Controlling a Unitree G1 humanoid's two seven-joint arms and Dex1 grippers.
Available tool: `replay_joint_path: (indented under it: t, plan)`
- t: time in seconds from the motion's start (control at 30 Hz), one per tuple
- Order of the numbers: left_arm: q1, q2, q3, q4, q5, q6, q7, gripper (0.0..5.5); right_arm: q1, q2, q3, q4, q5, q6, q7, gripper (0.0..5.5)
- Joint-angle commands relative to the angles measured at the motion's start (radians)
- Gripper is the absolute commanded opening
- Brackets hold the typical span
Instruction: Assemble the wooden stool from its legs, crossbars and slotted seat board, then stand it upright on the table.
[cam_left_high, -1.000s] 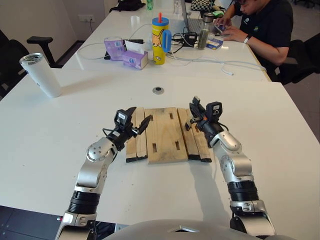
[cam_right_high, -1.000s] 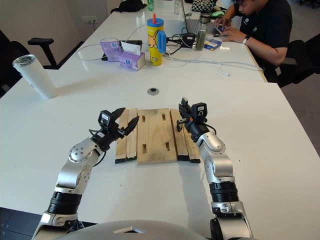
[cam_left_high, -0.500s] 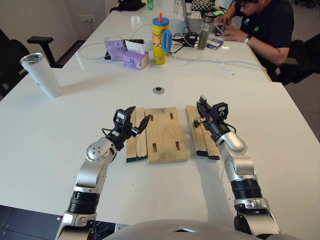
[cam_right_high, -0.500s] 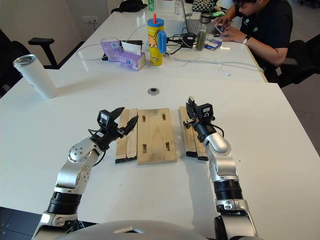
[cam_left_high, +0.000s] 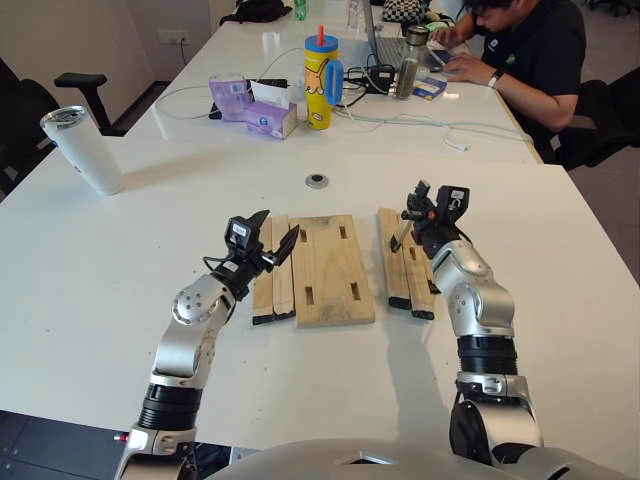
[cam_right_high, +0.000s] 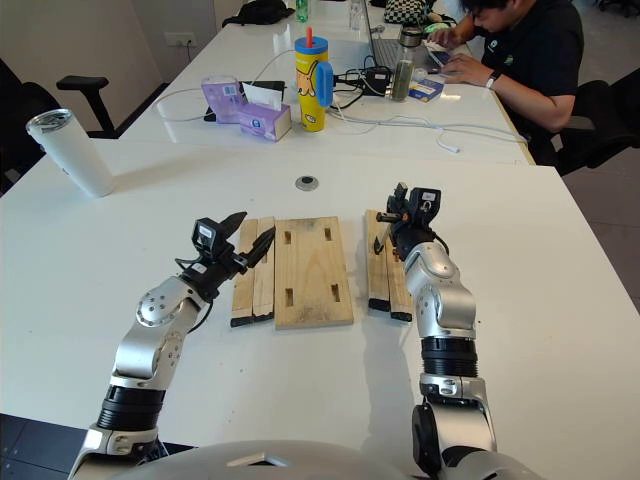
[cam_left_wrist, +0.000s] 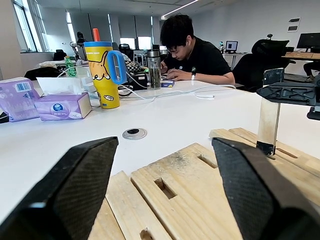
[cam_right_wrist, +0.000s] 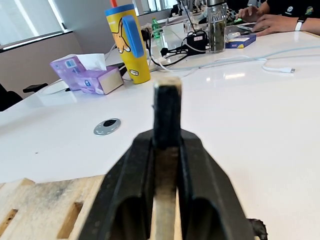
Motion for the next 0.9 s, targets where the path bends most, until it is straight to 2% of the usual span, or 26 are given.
replay_joint_path:
  t: [0.03,0.17,0.47,0.6,0.9]
  plan:
    - [0.012,-0.002,0.003,-0.018,-0.001,0.005,0.007,3.48,0.063,0.012,0.024,-0.03,-0.02,0.06,-0.013,0.41]
    - [0.006,-0.002,0.006,-0.026,-0.003,0.01,0.01,3.48,0.063,0.004,0.051,-0.045,-0.068,0.141,-0.065,0.41]
    - [0.006,-0.007,0.002,-0.034,-0.003,0.015,0.014,3.48,0.029,0.062,-0.003,-0.031,-0.077,0.204,-0.188,0.41]
    - [0.002,-0.01,0.002,-0.039,-0.01,0.026,0.012,3.48,0.044,0.106,-0.044,0.001,-0.054,0.011,-0.173,0.41]
    - [0.014,0.0,0.004,-0.055,-0.013,0.045,0.009,3.48,0.111,0.043,0.022,0.128,-0.165,-0.37,-0.02,0.41]
